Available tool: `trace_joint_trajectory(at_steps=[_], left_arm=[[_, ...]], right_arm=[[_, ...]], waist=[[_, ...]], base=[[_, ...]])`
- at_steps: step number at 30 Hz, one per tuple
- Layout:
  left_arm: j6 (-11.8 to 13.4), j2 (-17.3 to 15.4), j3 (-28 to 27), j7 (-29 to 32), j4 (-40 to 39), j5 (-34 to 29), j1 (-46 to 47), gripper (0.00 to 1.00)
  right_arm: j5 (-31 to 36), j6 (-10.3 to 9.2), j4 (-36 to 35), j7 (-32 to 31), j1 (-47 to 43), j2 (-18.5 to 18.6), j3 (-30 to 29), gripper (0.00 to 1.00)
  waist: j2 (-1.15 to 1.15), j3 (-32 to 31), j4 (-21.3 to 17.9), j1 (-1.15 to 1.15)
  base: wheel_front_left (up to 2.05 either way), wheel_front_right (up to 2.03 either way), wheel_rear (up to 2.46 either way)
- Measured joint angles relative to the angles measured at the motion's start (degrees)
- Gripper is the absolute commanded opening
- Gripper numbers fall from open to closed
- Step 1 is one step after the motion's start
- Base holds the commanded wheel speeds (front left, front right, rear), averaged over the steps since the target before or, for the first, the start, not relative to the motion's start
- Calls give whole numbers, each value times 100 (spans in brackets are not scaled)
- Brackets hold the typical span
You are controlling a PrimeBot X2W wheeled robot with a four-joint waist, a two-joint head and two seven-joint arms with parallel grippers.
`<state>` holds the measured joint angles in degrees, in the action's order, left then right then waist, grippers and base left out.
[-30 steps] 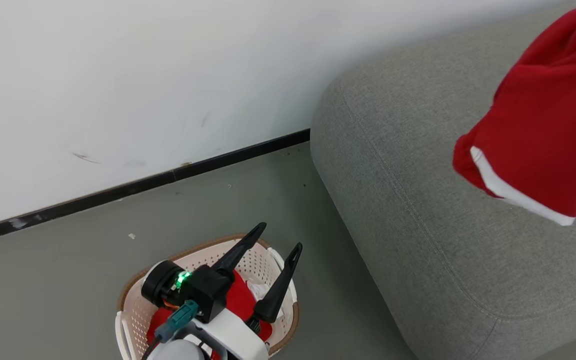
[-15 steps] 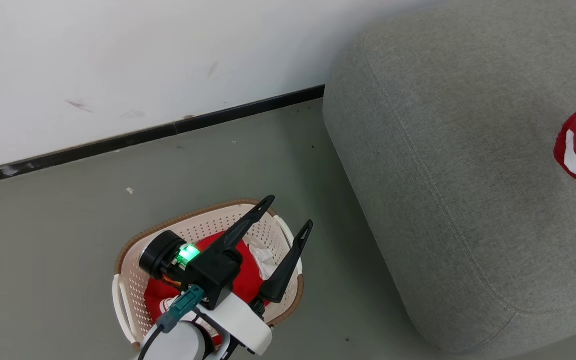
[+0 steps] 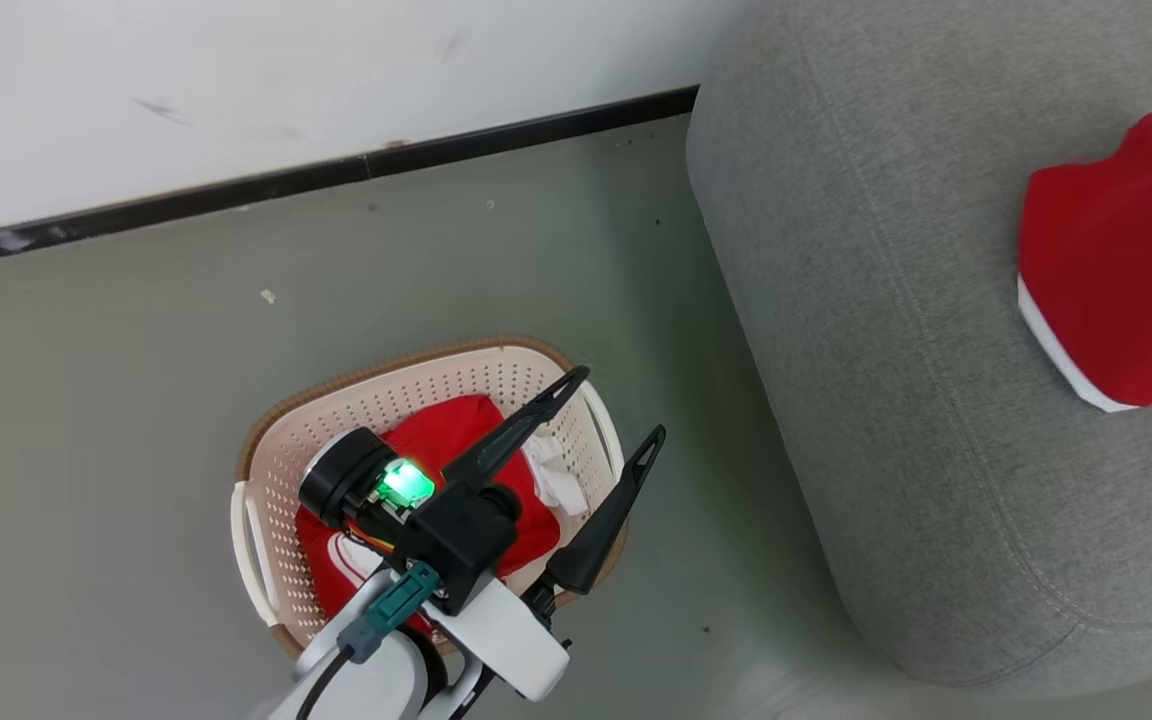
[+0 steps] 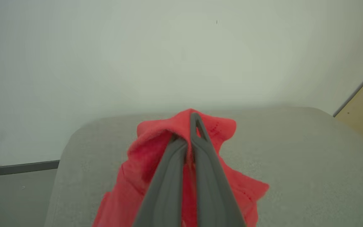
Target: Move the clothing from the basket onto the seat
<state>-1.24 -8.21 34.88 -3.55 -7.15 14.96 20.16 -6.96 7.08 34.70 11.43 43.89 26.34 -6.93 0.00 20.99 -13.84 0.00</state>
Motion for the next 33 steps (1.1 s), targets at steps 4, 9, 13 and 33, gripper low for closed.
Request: trace_joint_trajectory(at_steps=[4,9,13,33], left_arm=[[-19,-37,8,5,-51,-1,62,100],[-52,-48,21,52,-77,-5,89,100],[-94,-60,25,55,-82,-9,197,100],[-144,-110,-111,-64,183,14,274,100]], right_arm=[[55,0,381,69,-285,-223,-62,0],[104,0,668,131,-400,-416,-163,0],[110,0,784,220,-401,-470,-272,0],[178,0,64,278,-944,-882,-725,100]], waist=[[0,144,72,0],[0,296,152,0],[0,396,200,0],[0,328,30,0]], base=[[0,0,0],[0,0,0],[0,0,0],[0,0,0]])
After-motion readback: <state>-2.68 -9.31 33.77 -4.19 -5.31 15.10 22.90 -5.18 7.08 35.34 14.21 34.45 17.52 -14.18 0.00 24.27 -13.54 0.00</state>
